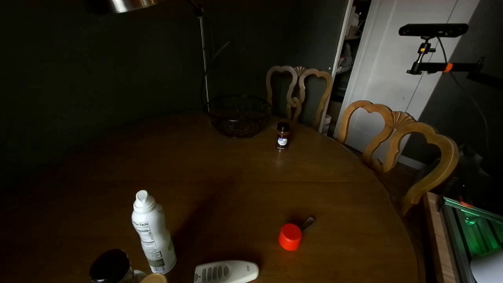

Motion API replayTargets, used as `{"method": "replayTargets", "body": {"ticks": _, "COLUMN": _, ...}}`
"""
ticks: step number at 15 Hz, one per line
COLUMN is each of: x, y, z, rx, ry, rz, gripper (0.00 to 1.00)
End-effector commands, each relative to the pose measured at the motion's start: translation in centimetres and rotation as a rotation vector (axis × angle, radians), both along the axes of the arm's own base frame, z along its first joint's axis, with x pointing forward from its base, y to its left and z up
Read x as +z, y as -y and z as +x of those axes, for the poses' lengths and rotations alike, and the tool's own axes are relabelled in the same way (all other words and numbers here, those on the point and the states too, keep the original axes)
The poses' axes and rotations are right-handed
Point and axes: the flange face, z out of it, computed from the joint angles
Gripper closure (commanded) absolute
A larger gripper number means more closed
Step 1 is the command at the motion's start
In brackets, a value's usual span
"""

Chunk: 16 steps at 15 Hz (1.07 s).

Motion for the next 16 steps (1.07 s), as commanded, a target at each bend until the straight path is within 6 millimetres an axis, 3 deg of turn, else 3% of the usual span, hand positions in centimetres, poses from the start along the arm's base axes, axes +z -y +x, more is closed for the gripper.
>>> {"method": "replayTargets", "body": {"ticks": 1, "x": 0.0, "y": 0.02, "z": 0.02, "rx": 0.001, "ry": 0.0, "rz": 0.002, "gripper": 0.0}}
{"method": "replayTargets", "body": {"ticks": 16, "x": -0.97, "y": -0.06, "z": 0.14, "rx": 0.004, "ry": 0.001, "rz": 0.023, "gripper": 0.0}}
